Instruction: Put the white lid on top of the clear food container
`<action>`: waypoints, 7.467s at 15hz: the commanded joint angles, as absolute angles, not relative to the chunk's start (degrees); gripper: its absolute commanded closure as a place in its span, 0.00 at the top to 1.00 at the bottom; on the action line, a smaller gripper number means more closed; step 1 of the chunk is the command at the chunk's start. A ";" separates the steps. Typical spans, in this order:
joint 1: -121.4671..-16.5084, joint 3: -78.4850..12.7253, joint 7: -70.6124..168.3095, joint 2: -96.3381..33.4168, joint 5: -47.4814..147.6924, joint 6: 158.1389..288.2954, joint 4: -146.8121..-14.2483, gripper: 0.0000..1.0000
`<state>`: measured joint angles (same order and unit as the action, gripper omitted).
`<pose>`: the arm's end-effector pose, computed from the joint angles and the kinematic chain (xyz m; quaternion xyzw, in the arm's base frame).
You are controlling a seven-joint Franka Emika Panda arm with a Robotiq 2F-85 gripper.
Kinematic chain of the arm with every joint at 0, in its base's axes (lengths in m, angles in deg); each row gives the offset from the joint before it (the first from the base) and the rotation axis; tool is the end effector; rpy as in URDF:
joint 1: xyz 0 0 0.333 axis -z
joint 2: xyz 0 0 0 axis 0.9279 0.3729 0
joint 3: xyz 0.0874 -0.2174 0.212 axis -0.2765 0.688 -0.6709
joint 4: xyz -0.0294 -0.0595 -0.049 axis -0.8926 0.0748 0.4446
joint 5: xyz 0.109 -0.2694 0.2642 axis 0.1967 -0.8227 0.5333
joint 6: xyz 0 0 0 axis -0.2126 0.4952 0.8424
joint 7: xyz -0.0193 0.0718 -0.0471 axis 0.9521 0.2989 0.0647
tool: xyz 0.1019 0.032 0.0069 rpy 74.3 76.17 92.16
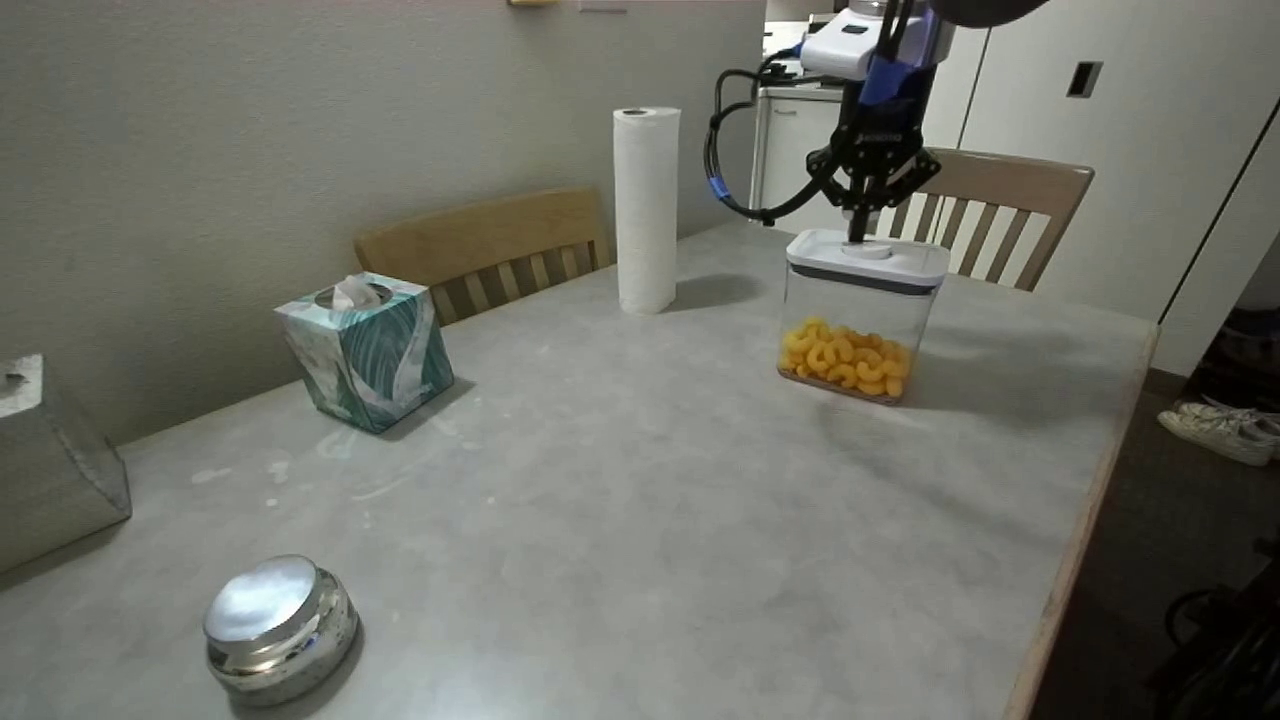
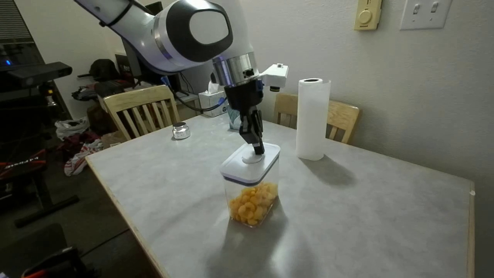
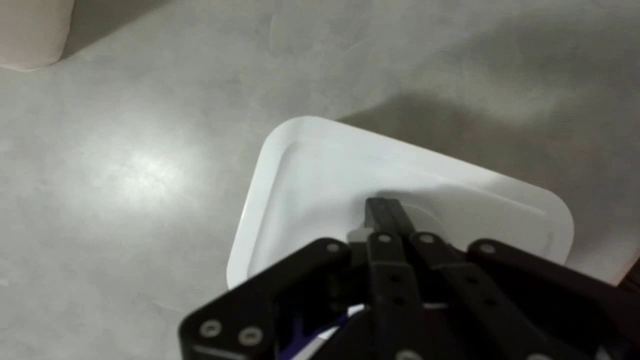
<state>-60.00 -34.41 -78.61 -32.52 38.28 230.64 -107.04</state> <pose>0.5871 -0.1076 0.3122 0.4703 0.8753 -0.0576 0.0967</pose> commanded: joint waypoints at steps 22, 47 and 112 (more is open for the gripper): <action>-57.01 -34.91 -82.87 -31.30 54.78 230.53 -106.82 0.00; -59.73 -34.75 -73.25 -35.41 51.34 229.50 -115.67 0.00; -60.33 -33.97 -64.64 -32.62 40.02 208.57 -93.63 1.00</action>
<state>-60.07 -34.18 -64.44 -31.98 41.04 209.76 -93.82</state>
